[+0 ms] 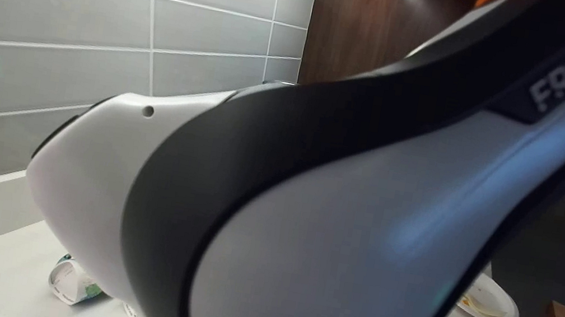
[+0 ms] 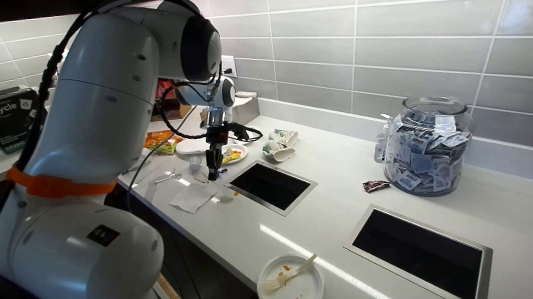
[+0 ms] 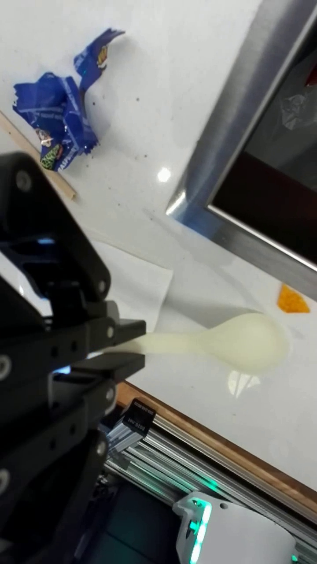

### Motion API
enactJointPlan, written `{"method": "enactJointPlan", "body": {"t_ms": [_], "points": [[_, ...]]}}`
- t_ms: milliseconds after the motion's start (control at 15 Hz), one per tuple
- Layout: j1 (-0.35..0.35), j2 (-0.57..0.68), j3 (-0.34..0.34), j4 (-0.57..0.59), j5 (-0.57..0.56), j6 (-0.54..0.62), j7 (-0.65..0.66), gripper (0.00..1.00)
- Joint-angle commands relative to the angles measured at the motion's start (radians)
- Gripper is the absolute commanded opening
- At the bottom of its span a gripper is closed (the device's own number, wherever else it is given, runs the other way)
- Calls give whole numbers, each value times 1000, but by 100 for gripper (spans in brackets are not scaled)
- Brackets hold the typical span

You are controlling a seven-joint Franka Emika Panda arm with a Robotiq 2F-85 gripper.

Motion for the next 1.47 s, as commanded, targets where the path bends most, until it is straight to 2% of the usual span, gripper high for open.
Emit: {"method": "enactJointPlan", "body": {"t_ms": [0, 400, 1133, 1400], "points": [[24, 21, -10, 20, -38, 23, 39, 3], [31, 15, -8, 17, -74, 27, 68, 3], [16, 19, 2, 35, -38, 43, 66, 3], [17, 7, -4, 25, -29, 88, 97, 3]]}}
